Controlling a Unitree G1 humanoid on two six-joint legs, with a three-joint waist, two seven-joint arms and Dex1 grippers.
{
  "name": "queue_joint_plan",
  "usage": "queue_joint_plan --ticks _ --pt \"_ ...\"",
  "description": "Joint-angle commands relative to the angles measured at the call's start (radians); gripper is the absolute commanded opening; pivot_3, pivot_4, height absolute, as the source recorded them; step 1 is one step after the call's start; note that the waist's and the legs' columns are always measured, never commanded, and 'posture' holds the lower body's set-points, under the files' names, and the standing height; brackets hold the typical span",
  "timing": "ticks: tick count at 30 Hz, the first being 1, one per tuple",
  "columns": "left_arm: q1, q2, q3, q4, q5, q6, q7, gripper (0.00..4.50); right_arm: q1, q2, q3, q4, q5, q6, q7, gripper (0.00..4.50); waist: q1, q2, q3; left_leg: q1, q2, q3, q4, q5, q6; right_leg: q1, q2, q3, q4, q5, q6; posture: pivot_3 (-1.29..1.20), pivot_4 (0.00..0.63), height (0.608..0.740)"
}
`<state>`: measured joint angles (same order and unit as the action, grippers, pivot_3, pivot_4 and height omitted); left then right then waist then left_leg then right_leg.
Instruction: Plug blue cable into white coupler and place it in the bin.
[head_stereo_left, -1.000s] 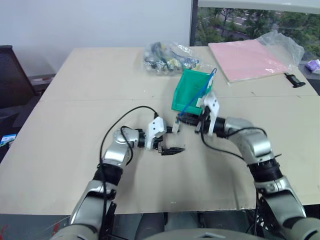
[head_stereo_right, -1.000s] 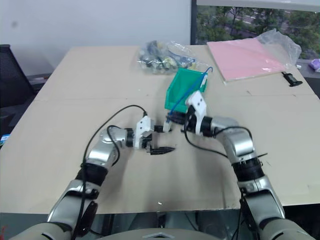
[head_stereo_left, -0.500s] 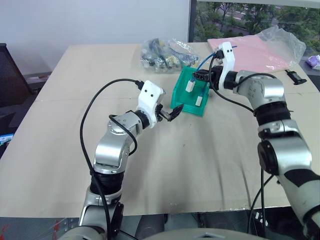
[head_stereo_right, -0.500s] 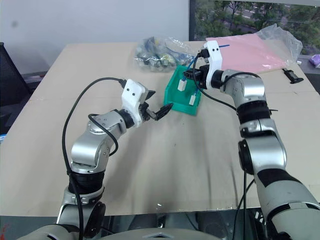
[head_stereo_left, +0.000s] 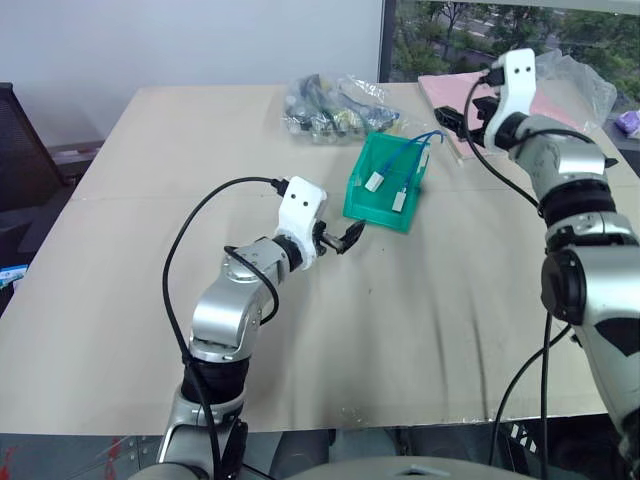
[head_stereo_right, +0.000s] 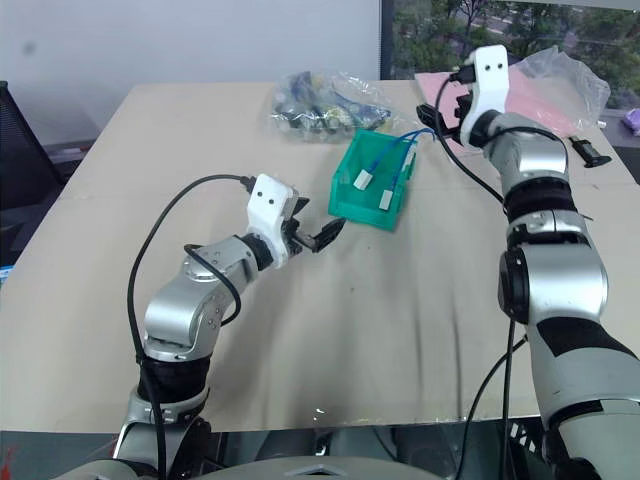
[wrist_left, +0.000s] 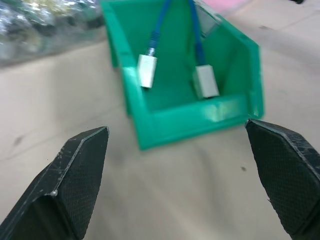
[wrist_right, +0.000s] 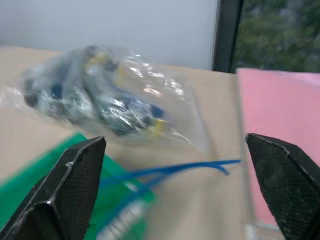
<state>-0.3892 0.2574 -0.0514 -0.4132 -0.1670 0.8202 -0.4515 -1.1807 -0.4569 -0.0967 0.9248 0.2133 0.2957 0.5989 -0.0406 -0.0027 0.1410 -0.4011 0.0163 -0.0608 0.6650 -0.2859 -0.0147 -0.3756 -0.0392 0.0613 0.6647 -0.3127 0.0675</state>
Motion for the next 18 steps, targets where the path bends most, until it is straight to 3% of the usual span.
queue_joint_plan --ticks 1,7,11,18 --pt "0.070 0.037 0.016 -0.084 -0.001 -0.096 -0.001 4.50 0.246 -0.037 -0.041 -0.339 0.085 -0.036 0.144 4.47 0.001 0.000 0.000 0.000 0.001 0.000 0.002 0.000 0.000 0.000 0.000 -0.001 0.000 0.000 0.000 0.00 0.150 0.739" --pt "0.317 0.116 0.044 -0.139 -0.014 -0.246 -0.054 4.50 0.742 -0.073 -0.136 -0.820 0.298 0.076 0.275 4.47 -0.003 0.001 0.001 -0.001 0.003 0.002 0.002 0.000 0.000 -0.001 0.000 0.005 0.004 0.000 0.000 0.00 0.150 0.739" --pt "0.488 0.153 0.044 -0.165 -0.016 -0.349 -0.090 4.50 0.946 -0.119 -0.112 -0.870 0.247 -0.041 0.361 4.47 0.002 0.000 0.001 0.005 0.002 0.001 0.000 -0.003 0.005 0.002 0.000 0.005 0.001 0.002 0.002 0.00 0.150 0.739" --pt "0.588 0.142 0.041 -0.100 -0.033 -0.446 -0.107 4.50 1.144 -0.128 -0.054 -0.864 0.186 -0.190 0.458 4.47 0.009 -0.001 0.003 0.018 0.001 0.000 0.001 -0.004 0.006 0.016 0.000 0.005 -0.002 0.003 0.003 0.00 0.150 0.739"
